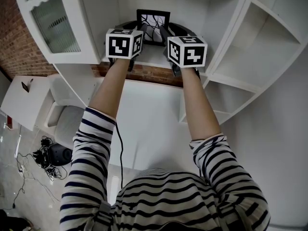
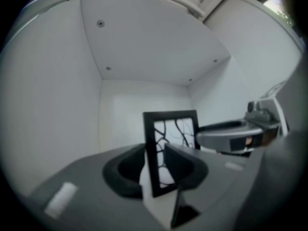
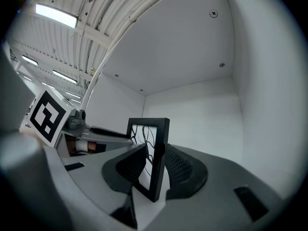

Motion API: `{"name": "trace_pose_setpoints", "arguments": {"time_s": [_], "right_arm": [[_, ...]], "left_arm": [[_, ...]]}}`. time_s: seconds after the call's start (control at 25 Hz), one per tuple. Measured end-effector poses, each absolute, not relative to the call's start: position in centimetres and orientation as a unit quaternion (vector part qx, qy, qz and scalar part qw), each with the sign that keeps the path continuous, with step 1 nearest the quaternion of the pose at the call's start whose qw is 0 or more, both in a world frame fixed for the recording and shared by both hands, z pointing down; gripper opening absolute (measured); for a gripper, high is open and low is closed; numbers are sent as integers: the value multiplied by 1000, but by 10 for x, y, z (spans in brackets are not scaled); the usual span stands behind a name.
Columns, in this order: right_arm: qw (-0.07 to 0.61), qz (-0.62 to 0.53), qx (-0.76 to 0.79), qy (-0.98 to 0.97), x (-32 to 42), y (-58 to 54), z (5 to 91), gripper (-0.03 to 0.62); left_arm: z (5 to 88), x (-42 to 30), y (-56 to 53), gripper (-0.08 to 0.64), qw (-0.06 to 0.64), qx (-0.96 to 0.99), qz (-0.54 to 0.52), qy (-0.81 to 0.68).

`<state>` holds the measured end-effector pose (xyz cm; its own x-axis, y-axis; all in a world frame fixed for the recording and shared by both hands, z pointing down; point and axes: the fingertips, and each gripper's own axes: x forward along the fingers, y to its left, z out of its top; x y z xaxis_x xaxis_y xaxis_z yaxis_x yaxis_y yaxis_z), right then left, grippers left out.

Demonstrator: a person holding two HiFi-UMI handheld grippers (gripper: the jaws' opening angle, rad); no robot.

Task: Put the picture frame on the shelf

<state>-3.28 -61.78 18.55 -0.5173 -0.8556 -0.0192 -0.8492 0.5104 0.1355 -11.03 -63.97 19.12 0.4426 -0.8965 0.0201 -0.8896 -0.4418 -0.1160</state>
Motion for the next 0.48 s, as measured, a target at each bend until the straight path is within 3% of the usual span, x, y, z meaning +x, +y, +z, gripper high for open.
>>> {"name": "trace_pose_setpoints", "arguments": {"time_s": [0.48], "right_arm": [[19,-65,494,-867,-30,-615,185,91]], "left_arm": [[189,-113,-636,147,53,-844,-28,533]]}}
